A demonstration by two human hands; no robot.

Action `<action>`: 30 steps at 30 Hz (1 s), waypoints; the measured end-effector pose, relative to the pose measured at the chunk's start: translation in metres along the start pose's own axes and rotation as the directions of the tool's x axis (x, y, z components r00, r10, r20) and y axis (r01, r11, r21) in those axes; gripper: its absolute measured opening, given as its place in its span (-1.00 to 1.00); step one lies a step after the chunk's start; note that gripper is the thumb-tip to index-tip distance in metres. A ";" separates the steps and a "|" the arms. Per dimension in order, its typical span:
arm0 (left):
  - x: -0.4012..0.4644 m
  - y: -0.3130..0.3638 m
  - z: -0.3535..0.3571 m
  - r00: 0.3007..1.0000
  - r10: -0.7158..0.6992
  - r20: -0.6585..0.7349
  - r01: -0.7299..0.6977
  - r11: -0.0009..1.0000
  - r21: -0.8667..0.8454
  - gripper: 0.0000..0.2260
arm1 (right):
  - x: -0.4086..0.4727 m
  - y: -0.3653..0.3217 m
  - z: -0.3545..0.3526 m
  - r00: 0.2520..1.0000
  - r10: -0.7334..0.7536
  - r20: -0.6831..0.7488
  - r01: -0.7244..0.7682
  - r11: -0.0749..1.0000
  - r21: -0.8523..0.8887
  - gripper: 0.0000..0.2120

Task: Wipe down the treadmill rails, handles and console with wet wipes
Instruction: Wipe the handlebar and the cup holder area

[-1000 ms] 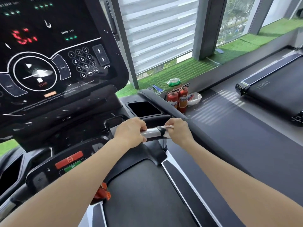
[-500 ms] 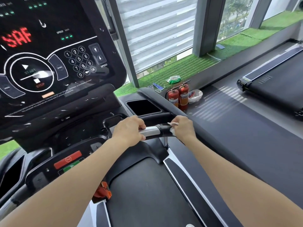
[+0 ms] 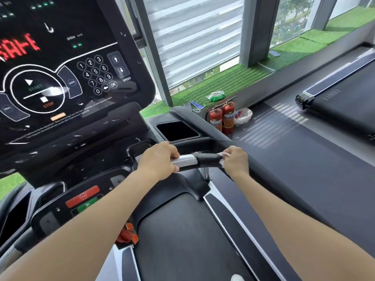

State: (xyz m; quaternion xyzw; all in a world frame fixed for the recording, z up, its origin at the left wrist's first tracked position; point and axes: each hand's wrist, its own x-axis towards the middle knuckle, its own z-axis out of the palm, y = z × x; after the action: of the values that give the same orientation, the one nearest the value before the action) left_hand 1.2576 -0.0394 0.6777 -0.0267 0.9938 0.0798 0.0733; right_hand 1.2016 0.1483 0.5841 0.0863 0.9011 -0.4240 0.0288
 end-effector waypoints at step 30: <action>0.003 0.000 -0.002 1.000 -0.013 0.010 0.013 0.999 0.029 -0.73 | -0.040 -0.016 0.039 0.969 -0.053 -0.243 0.128 0.944 0.303 -0.88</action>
State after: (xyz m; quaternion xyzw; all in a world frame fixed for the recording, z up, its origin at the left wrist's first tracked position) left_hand 1.2548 -0.0396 0.6792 -0.0317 0.9942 0.0650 0.0793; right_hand 1.2367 0.1029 0.5764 0.0967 0.8216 -0.5509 -0.1101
